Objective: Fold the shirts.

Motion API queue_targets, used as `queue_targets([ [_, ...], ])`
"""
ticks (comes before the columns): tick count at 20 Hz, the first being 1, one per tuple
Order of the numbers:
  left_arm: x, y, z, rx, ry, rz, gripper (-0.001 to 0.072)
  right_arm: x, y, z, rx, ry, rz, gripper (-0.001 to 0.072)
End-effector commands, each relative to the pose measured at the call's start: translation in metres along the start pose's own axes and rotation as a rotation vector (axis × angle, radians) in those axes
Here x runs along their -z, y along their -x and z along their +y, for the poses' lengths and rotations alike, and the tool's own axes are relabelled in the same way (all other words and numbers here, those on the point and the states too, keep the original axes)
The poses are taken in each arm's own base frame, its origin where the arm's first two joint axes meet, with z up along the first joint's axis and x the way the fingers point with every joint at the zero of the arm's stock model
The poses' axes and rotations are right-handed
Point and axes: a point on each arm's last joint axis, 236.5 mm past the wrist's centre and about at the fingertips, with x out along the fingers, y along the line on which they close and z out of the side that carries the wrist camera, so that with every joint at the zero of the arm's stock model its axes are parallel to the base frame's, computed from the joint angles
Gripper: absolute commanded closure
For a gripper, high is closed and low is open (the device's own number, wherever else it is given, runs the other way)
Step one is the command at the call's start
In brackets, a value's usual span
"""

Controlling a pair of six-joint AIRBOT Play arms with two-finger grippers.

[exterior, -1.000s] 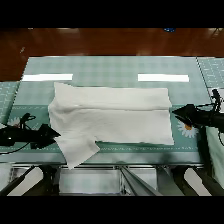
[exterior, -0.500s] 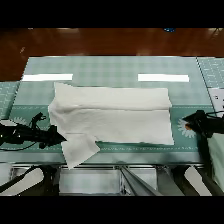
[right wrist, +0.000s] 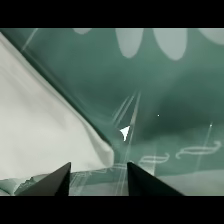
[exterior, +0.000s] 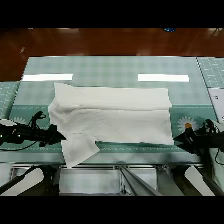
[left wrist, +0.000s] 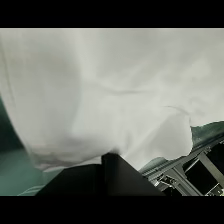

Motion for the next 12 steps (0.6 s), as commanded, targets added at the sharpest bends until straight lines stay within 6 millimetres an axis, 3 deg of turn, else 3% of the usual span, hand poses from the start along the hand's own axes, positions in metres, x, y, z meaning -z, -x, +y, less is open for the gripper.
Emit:
queue_targets([
  [1,-0.001,0.0,-0.001,0.004,-0.003,-0.003,0.0681,0.001,-0.011,0.005,-0.05,-0.016,0.047,0.0301],
  [7,-0.003,0.001,0.0,-0.001,-0.003,-0.014,0.0681,-0.007,-0.027,0.007,-0.052,0.008,0.066,0.0301],
  [10,-0.002,0.001,-0.001,0.002,-0.002,-0.011,0.0681,-0.007,-0.044,0.024,-0.044,0.071,0.08,0.0308],
  [11,-0.002,0.001,-0.002,0.005,-0.002,-0.011,0.0681,-0.011,-0.046,0.032,-0.058,0.084,0.063,0.0342],
  [12,-0.003,0.001,-0.003,0.01,-0.001,-0.014,0.0681,-0.014,-0.044,0.041,-0.077,0.109,0.055,0.049],
])
